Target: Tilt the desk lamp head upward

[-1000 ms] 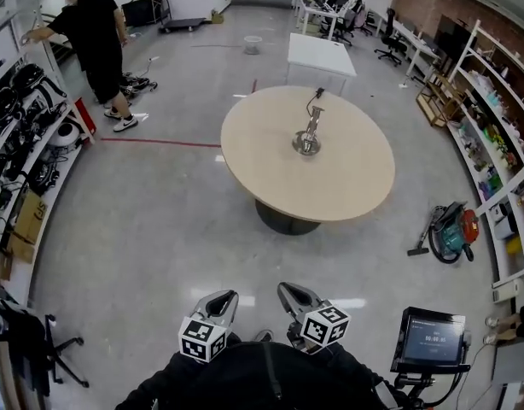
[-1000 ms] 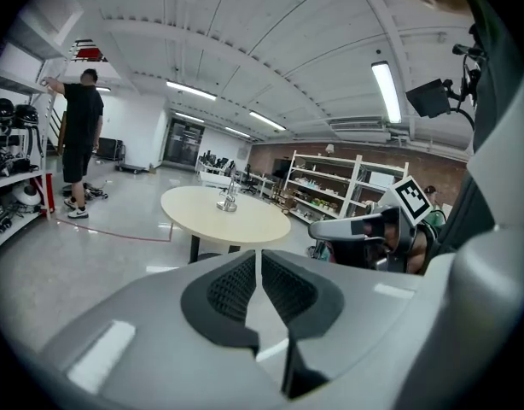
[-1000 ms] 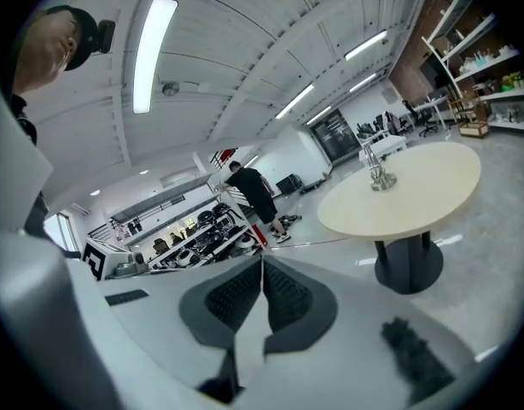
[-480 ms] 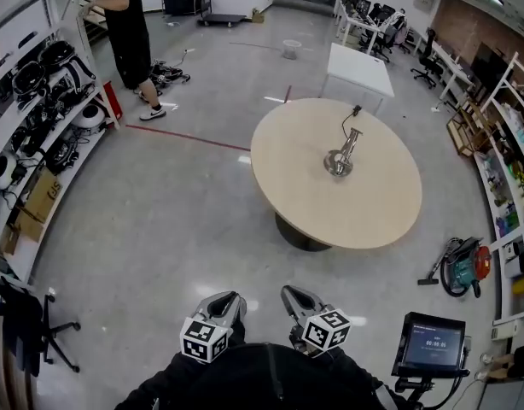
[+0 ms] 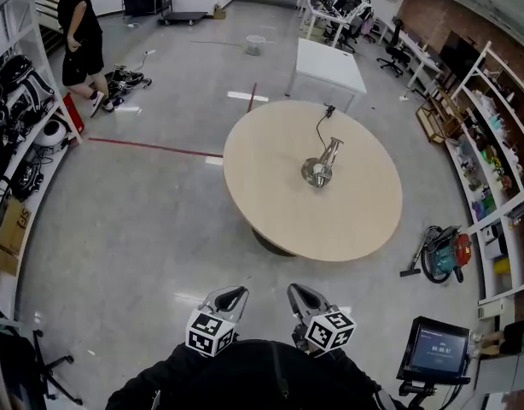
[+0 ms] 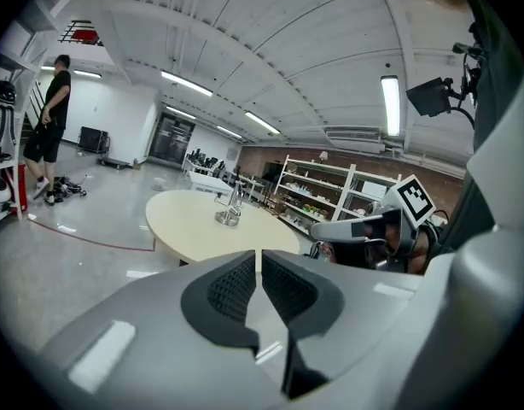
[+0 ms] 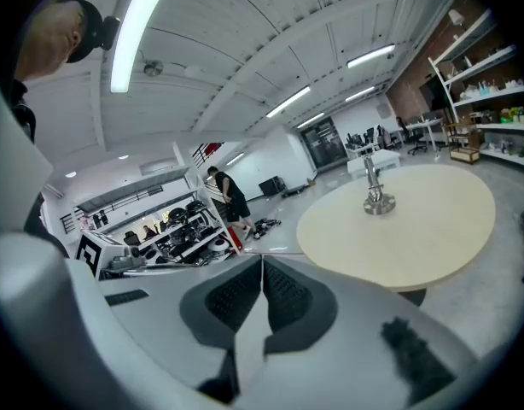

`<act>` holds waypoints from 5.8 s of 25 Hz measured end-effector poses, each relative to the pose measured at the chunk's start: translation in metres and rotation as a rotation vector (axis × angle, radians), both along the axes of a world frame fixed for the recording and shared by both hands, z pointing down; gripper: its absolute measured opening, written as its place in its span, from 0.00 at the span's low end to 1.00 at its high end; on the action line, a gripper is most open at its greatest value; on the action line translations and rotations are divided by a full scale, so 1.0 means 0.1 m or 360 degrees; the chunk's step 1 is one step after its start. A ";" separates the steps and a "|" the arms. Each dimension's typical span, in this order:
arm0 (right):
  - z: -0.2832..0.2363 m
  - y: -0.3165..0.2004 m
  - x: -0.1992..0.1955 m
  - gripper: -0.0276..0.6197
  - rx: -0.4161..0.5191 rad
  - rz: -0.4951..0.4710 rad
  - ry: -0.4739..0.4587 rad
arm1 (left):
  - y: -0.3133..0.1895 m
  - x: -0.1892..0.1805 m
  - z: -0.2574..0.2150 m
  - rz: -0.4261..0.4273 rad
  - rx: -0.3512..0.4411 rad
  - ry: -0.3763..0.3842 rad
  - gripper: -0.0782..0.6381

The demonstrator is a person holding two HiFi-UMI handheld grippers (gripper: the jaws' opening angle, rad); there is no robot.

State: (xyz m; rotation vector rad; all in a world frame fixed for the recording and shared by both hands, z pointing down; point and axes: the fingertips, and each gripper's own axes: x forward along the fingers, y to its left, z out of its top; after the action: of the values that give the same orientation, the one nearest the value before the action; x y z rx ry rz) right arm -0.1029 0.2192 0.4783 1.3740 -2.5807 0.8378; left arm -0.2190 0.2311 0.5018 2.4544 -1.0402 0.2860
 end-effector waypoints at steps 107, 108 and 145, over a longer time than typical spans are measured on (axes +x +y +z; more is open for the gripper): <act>1.83 -4.67 2.70 0.15 -0.0269 0.0050 0.0490 | -4.47 2.85 0.67 0.0468 0.0005 -0.0217 0.27; 1.89 -4.74 2.69 0.15 -0.0276 0.0033 0.0503 | -4.48 2.88 0.69 0.0478 -0.0002 -0.0221 0.27; 2.39 -5.00 2.46 0.12 -0.0389 -0.0170 0.0554 | -4.27 3.16 1.19 0.0933 -0.0175 -0.0225 0.36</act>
State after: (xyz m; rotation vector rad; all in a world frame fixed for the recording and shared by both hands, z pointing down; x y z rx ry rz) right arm 0.1435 -0.2807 0.7169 1.1813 -2.1866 0.7854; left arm 0.0968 -0.1961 0.6209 2.6119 -0.3145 0.6879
